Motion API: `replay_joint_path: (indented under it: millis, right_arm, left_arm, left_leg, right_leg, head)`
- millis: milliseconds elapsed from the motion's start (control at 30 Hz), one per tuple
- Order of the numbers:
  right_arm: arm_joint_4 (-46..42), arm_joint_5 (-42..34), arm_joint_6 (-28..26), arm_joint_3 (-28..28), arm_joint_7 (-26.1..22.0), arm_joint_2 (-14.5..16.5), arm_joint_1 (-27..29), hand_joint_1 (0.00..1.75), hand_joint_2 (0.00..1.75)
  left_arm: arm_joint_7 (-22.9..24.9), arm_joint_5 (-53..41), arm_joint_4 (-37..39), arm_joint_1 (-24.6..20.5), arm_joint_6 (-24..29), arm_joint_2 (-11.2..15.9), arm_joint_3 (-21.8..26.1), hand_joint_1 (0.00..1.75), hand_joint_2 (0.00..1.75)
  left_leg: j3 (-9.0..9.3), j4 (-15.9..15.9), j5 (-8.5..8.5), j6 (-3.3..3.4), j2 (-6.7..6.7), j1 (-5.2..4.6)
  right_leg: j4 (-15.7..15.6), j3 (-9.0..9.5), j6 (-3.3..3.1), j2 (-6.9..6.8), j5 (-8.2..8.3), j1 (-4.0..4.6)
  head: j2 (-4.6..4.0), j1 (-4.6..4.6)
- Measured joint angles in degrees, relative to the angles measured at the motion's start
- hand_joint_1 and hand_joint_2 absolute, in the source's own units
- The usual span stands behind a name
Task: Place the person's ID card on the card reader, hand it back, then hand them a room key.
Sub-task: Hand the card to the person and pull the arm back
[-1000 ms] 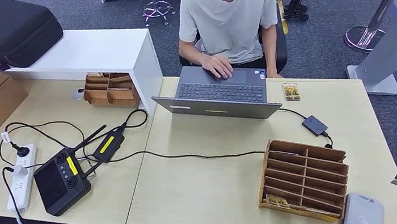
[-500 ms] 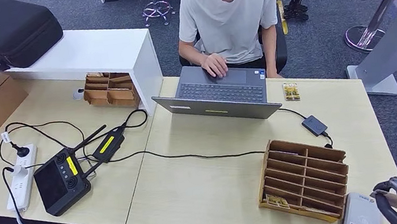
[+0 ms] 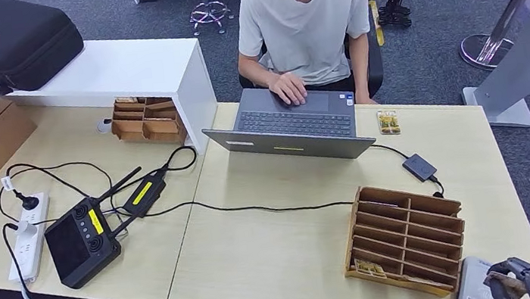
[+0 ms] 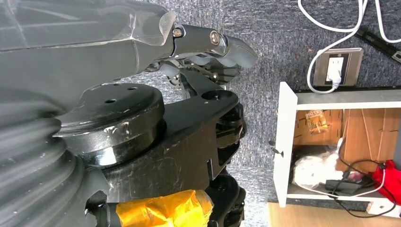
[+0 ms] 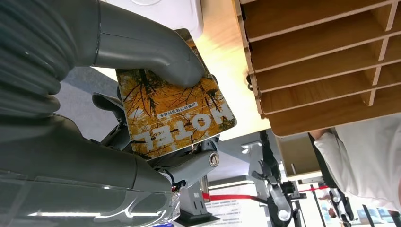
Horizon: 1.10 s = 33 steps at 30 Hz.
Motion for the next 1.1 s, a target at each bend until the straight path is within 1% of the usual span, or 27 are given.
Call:
replay_joint_path:
  millis: [500,933,1100]
  right_arm:
    - [4.1,-1.6,-1.5,2.4,2.6,0.2,0.3,1.75,1.75]
    - [6.2,-2.0,-1.7,3.6,2.8,0.3,0.8,1.75,1.75]
    - [7.2,-2.4,-2.0,3.9,3.5,0.8,0.6,1.75,1.75]
  left_arm:
    - [0.0,0.8,0.0,0.0,0.0,0.0,0.0,0.0,1.75]
    - [0.0,1.0,0.0,0.0,0.0,0.0,0.0,0.0,1.75]
    - [0.0,1.0,0.0,0.0,0.0,0.1,0.0,0.0,1.75]
  left_leg:
    - [0.0,0.0,0.0,0.0,0.0,0.0]
    - [0.0,0.0,-0.02,0.0,0.05,0.0]
    - [0.02,0.0,-0.03,0.0,0.05,0.0]
  right_leg:
    - [0.0,-0.01,0.0,0.01,0.0,0.0]
    - [0.0,-0.01,0.0,0.04,0.0,0.0]
    - [0.0,-0.01,0.0,0.05,0.0,0.0]
  head:
    - [0.0,0.01]
    - [0.0,0.0]
    - [0.0,0.01]
